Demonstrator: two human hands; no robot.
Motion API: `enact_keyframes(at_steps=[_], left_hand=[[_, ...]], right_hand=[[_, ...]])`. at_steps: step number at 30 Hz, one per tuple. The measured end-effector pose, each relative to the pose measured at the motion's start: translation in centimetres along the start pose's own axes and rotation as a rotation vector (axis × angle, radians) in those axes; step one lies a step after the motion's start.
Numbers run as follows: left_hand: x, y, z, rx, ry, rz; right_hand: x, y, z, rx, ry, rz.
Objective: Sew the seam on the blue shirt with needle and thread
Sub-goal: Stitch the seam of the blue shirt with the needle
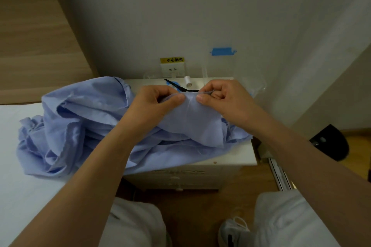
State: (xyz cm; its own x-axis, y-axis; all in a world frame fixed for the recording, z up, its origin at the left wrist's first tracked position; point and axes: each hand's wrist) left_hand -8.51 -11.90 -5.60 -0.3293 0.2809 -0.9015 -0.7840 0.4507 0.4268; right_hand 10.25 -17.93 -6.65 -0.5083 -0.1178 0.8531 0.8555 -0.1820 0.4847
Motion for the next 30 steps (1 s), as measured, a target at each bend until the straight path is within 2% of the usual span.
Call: enact_keyframes(at_steps=[4, 8, 13, 18, 30], left_hand=[[-0.42, 0.08, -0.12, 0.041, 0.007, -0.066], [-0.76, -0.06, -0.17, 0.009, 0.035, -0.156], [-0.73, -0.06, 0.00, -0.012, 0.077, -0.220], [-0.80, -0.08, -0.02, -0.006, 0.078, -0.244], [-0.77, -0.04, 0.01, -0.013, 0.099, -0.211]], right_hand=[[0.11, 0.11, -0.10, 0.003, -0.012, 0.030], [0.29, 0.09, -0.25, 0.012, -0.047, 0.109], [0.53, 0.48, -0.64, 0.036, 0.062, 0.052], [0.69, 0.55, -0.88, -0.038, 0.157, -0.006], [0.99, 0.90, -0.97, 0.020, 0.150, -0.003]])
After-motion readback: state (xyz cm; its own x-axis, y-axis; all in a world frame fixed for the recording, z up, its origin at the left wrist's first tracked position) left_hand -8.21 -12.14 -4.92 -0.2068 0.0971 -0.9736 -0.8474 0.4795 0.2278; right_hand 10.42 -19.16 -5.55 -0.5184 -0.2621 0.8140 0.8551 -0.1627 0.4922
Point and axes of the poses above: each hand's wrist, its own z-axis towards the middle knuckle, its own y-axis out of the back of the hand, x = y × z, and after that the axes turned 3 degrees about -z, right-handed
